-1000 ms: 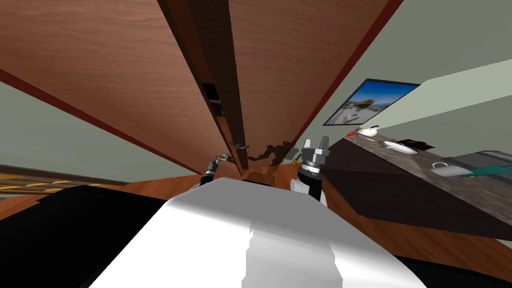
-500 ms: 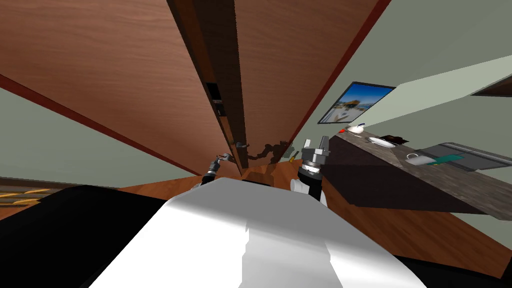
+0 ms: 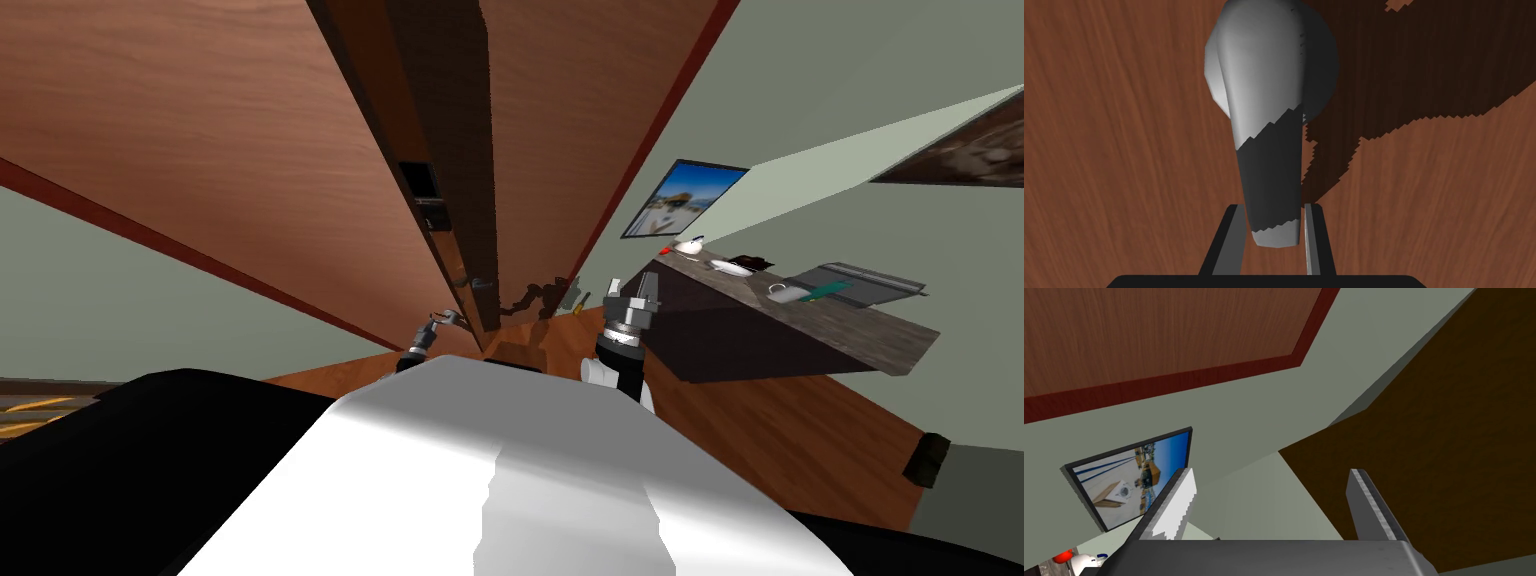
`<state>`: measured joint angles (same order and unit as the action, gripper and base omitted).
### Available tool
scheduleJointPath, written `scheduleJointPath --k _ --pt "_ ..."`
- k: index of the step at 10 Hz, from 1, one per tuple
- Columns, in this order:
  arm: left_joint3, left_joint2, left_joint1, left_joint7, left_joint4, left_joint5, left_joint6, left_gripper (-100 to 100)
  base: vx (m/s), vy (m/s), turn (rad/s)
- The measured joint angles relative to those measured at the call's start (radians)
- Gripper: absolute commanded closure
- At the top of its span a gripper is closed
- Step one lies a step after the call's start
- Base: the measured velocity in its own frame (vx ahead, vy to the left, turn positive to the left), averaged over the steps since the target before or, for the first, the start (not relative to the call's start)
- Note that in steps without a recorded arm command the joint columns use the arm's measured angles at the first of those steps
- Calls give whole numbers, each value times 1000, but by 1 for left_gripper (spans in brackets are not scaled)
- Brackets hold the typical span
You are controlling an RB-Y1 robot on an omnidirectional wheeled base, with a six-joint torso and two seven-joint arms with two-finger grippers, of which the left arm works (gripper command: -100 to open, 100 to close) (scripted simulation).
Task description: Pull the door open
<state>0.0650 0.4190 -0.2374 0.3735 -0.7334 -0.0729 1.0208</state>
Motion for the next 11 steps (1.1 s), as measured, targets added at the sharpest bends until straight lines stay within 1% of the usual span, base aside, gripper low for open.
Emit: scheduleJointPath --k 1,2,3,4,5,6,8,9,10,11 --pt "-6 -1 -14 4 -11 4 4 100 -111 31 -73" --pt "-11 0 -16 7 3 7 21 100 -134 49 -98" --pt "-19 8 -8 17 40 12 55 100 -103 37 -62" --pt "-23 10 -17 22 28 14 59 100 -138 38 -143" --pt "-30 13 -29 27 10 18 60 100 -72 32 -33" --pt "-31 14 -31 28 9 19 59 100 -144 34 -145" --pt "-30 23 -34 34 23 19 81 100 -190 50 -169" --pt "-32 26 -48 38 7 20 81 100 -169 23 -115" --pt "-34 28 -47 40 20 22 94 100 -160 29 -118" --pt "-37 30 -53 44 26 24 106 100 -157 40 -90"
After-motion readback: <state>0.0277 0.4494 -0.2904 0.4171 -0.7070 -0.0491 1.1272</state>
